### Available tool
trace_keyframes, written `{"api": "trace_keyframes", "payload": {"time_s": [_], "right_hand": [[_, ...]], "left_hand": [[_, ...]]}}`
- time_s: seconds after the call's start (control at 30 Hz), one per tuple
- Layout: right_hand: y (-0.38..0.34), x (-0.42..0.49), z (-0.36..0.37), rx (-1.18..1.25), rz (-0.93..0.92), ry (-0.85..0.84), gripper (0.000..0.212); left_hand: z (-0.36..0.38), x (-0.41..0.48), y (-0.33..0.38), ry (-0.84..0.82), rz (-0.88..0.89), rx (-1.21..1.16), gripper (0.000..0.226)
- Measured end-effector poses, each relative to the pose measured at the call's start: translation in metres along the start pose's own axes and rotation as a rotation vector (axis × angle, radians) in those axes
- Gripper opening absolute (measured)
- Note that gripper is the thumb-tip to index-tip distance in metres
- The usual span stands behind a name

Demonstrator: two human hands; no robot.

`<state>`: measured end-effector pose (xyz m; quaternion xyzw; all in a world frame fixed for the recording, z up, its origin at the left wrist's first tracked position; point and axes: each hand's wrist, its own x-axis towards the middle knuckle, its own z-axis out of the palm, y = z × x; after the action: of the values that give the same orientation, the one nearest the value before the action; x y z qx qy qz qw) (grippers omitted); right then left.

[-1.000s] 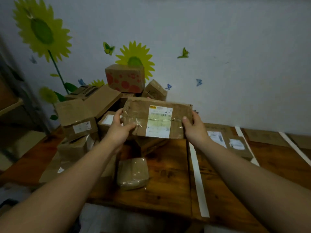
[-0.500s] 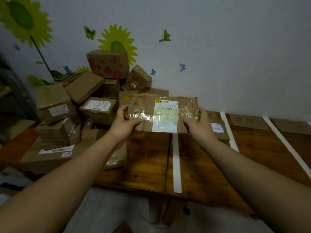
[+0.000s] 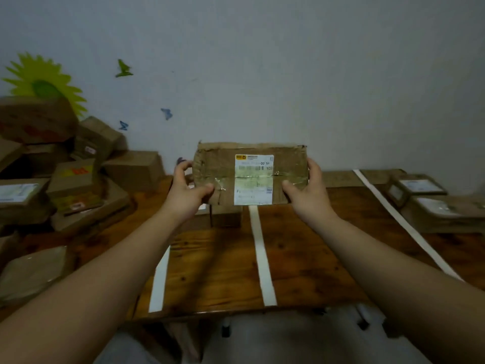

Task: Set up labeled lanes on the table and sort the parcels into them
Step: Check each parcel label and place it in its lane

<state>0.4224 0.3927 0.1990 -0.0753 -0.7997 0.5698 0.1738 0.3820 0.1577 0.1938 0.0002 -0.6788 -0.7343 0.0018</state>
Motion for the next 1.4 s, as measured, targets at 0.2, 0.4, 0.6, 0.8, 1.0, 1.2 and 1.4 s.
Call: {"api": "trace_keyframes", "payload": {"time_s": [0.2,0.4,0.6,0.8,1.0,1.2,1.4], "right_hand": [[0.032,0.035,-0.035,-0.037,0.084,0.032,0.062],[0.087,0.092,-0.035,-0.176,0.225,0.004,0.058],[0.143,0.132,-0.030,-0.287,0.423,-0.075,0.065],[0.177,0.157,-0.036,-0.327,0.516,-0.195,0.070],[0.239,0.192,-0.037,-0.404,0.568,-0.264,0.093],[0.284,0.226,-0.039,-0.427,0.557,-0.366,0.101],[0.316,0.253,-0.037,-0.393,0.484,-0.365,0.078]], "left_hand": [[0.051,0.039,-0.011,-0.075,-0.029,0.091,0.060],[0.087,0.097,-0.051,-0.148,-0.194,0.183,0.057],[0.109,0.135,-0.104,-0.247,-0.363,0.281,0.066],[0.139,0.153,-0.145,-0.272,-0.449,0.394,0.066],[0.169,0.164,-0.177,-0.247,-0.461,0.474,0.085],[0.197,0.177,-0.195,-0.222,-0.457,0.550,0.097],[0.219,0.205,-0.206,-0.207,-0.461,0.594,0.087]]}}
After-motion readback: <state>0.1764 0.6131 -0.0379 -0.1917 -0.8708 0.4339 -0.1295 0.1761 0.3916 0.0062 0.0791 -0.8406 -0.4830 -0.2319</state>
